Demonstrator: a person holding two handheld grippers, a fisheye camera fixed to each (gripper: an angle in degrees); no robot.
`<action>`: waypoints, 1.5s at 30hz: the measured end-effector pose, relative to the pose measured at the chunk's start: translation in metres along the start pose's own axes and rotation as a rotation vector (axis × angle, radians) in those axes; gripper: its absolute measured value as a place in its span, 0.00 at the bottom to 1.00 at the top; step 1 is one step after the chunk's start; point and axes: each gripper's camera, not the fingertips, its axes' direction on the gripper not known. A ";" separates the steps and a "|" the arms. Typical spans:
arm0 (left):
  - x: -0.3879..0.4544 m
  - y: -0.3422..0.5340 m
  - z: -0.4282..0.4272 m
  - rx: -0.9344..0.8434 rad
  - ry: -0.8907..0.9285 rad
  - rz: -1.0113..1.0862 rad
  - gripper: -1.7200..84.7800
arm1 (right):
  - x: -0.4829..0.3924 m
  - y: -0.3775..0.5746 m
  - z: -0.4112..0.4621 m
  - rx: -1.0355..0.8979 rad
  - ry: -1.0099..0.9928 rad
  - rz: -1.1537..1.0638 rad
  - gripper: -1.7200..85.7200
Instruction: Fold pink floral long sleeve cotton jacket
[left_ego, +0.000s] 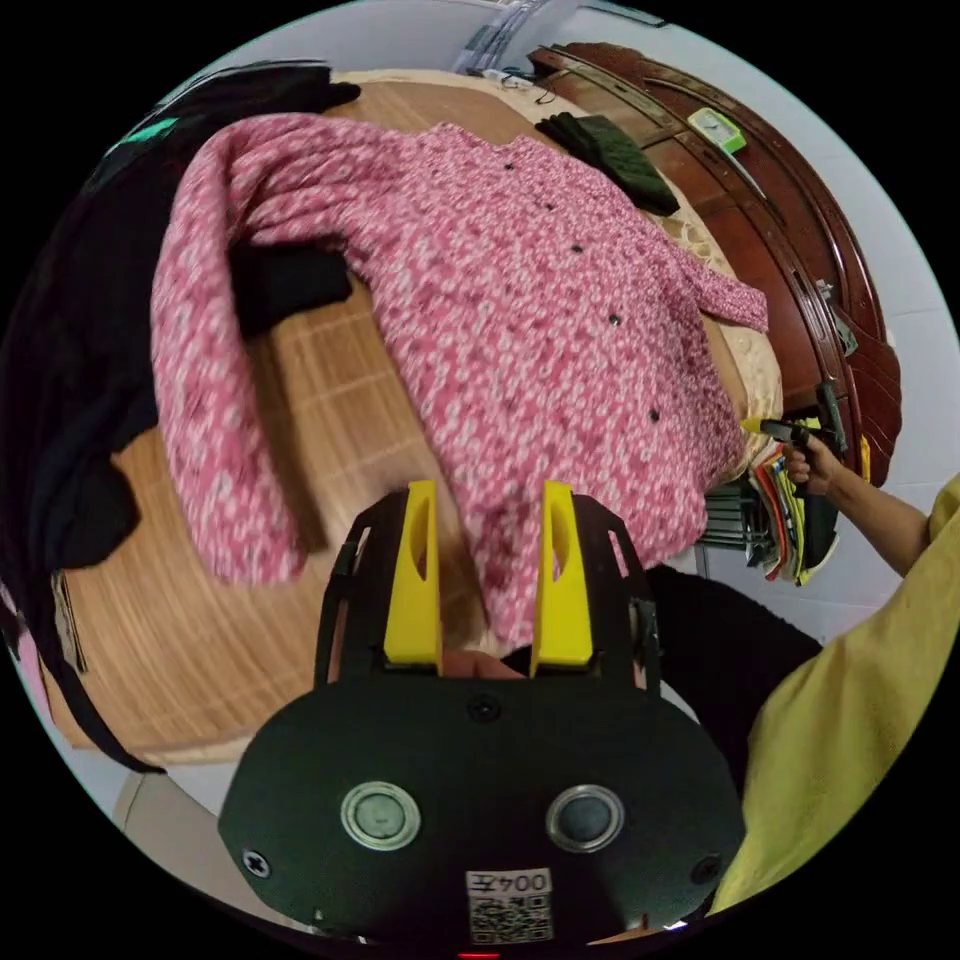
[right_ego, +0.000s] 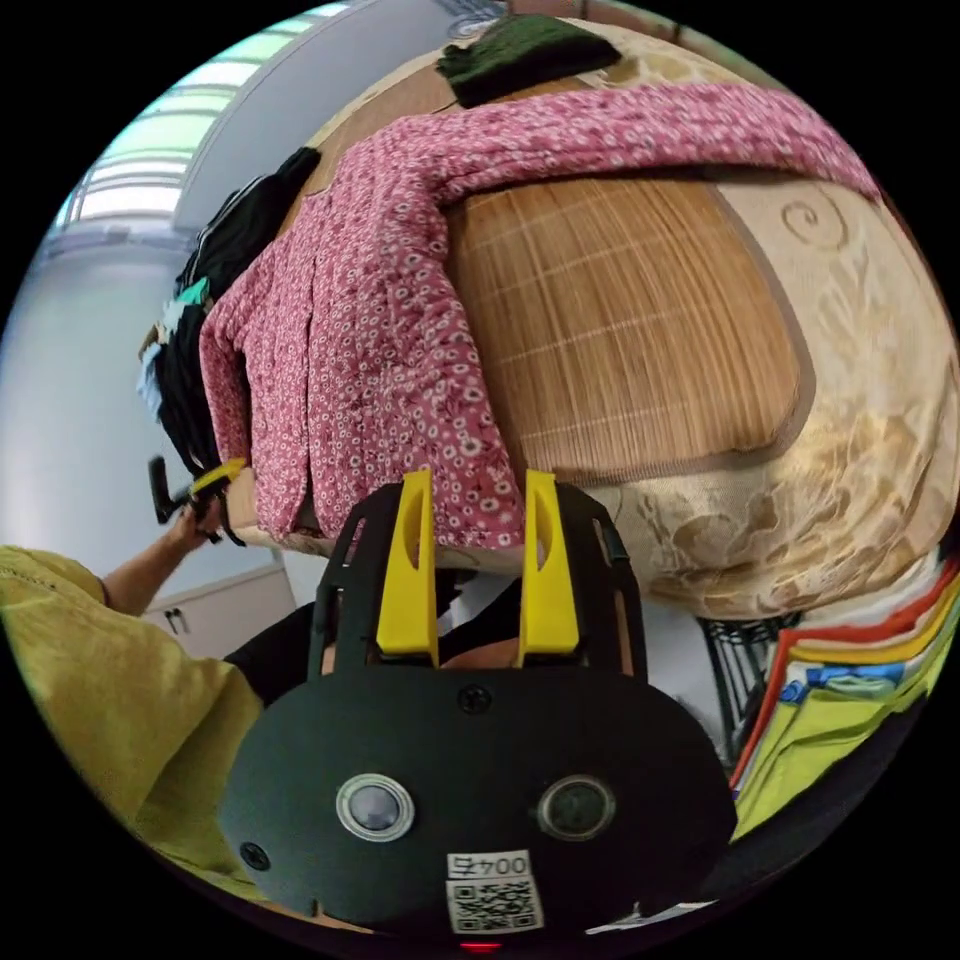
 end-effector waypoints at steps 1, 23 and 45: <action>-0.003 0.008 0.002 -0.014 0.002 -0.008 0.18 | 0.010 0.001 0.007 -0.021 -0.043 0.023 0.19; -0.009 0.030 0.017 -0.107 0.001 -0.071 0.16 | 0.012 0.036 0.010 -0.030 0.333 -0.016 0.10; 0.265 -0.084 0.066 -0.016 -0.007 0.520 0.20 | 0.016 -0.116 -0.056 0.258 0.232 -0.185 0.13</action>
